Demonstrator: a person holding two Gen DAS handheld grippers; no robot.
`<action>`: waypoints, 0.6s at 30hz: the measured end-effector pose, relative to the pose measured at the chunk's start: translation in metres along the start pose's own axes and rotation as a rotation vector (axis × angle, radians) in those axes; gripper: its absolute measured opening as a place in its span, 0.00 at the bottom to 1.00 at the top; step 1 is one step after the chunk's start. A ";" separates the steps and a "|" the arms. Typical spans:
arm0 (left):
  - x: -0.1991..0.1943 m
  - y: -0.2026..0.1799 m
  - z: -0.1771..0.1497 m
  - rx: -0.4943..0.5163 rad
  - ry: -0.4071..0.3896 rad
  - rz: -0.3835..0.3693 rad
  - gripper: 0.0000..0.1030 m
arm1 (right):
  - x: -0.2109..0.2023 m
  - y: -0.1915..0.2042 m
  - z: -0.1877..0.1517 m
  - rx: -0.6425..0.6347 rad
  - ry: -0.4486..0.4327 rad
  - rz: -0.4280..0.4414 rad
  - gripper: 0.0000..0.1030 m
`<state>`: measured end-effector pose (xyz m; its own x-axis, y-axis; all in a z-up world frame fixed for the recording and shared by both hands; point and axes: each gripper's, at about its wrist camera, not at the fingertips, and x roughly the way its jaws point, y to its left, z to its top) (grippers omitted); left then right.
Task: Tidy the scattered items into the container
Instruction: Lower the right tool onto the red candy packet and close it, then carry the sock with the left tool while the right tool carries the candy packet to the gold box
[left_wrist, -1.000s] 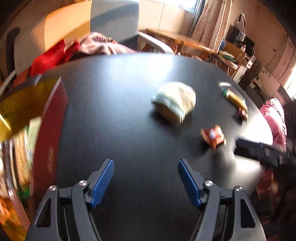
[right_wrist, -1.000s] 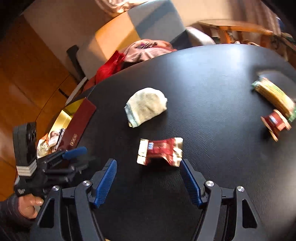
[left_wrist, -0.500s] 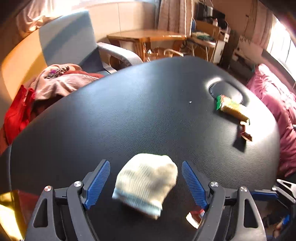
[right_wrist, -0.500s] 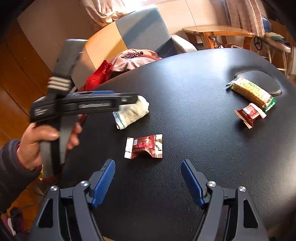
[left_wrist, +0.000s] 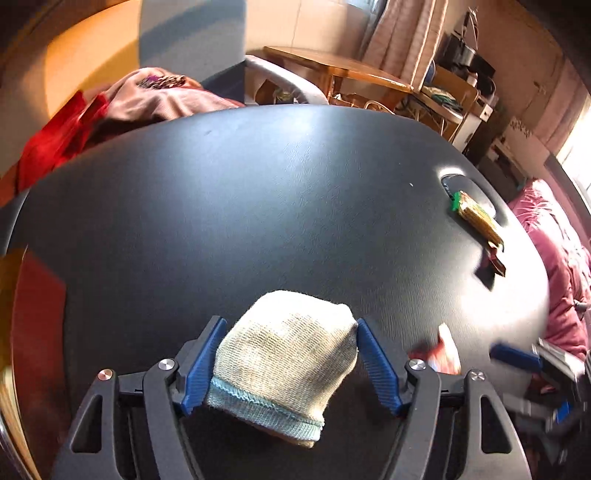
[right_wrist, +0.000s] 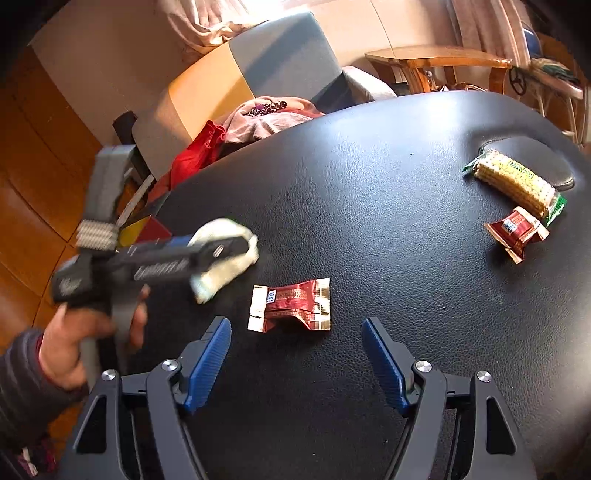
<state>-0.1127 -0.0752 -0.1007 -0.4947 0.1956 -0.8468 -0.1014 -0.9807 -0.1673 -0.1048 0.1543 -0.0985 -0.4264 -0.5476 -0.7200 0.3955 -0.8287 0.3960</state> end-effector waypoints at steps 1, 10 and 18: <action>-0.006 0.002 -0.011 -0.009 -0.005 -0.006 0.71 | 0.000 0.002 0.000 -0.017 -0.004 -0.006 0.66; -0.039 0.017 -0.074 -0.124 -0.020 -0.056 0.75 | 0.023 0.030 0.013 -0.191 0.041 -0.093 0.57; -0.062 0.007 -0.086 -0.057 -0.114 0.042 0.75 | 0.044 0.046 0.013 -0.315 0.129 -0.135 0.43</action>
<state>-0.0080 -0.0944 -0.0926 -0.5928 0.1498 -0.7913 -0.0304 -0.9860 -0.1639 -0.1160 0.0902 -0.1044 -0.3931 -0.4001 -0.8279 0.5828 -0.8048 0.1121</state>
